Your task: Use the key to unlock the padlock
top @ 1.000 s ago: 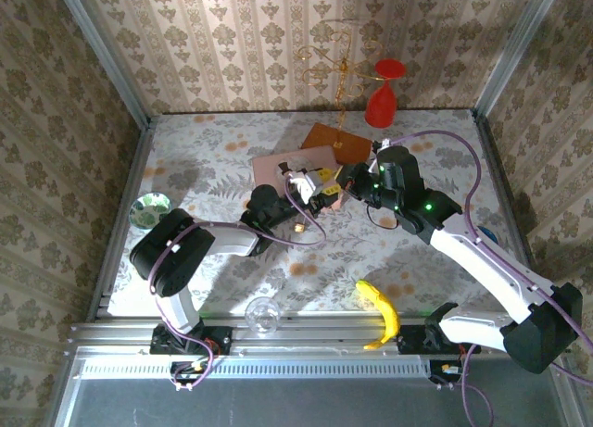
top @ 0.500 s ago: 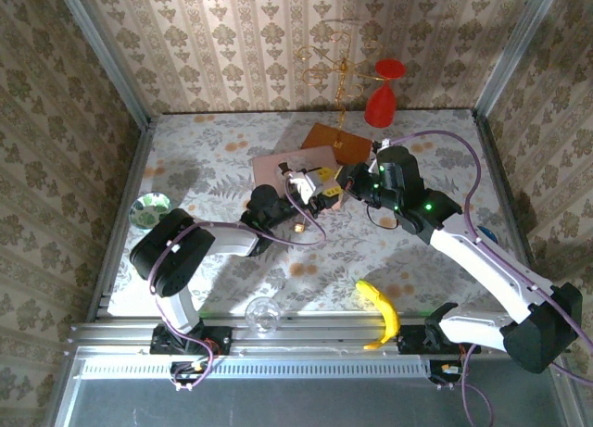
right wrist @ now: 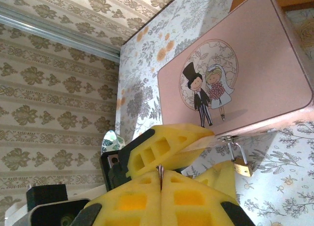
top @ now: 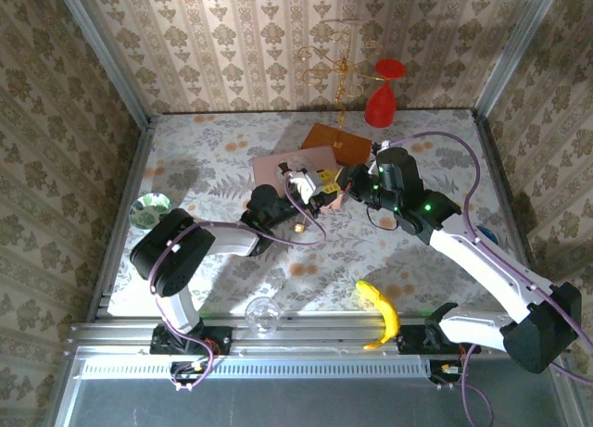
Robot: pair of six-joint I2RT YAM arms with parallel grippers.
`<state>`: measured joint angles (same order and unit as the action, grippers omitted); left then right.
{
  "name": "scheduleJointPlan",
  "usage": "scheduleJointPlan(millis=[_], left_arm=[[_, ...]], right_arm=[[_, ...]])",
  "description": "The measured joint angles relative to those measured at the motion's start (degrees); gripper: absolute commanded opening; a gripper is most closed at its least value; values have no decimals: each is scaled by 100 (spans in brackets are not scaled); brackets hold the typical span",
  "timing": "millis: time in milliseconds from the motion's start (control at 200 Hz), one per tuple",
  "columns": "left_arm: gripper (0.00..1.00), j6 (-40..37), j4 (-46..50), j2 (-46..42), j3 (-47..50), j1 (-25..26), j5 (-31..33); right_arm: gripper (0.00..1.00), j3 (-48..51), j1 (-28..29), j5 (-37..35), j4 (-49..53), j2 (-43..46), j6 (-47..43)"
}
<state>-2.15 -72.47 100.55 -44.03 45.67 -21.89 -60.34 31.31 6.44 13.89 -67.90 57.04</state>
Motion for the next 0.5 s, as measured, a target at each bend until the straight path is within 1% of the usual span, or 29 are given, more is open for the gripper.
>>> scheduleJointPlan(millis=[70,175,320,420,500], left_arm=[[25,-2,0,0,0,0,0],[21,-2,-2,0,0,0,0],[11,2,-2,0,0,0,0],[0,20,-2,0,0,0,-26],[0,39,0,0,4,0,-22]], right_arm=[[0,9,0,-11,7,0,0],[0,9,0,-15,2,0,0],[0,9,0,-17,2,-2,0],[0,9,0,-22,-4,-11,0],[0,9,0,-37,11,-11,-2]])
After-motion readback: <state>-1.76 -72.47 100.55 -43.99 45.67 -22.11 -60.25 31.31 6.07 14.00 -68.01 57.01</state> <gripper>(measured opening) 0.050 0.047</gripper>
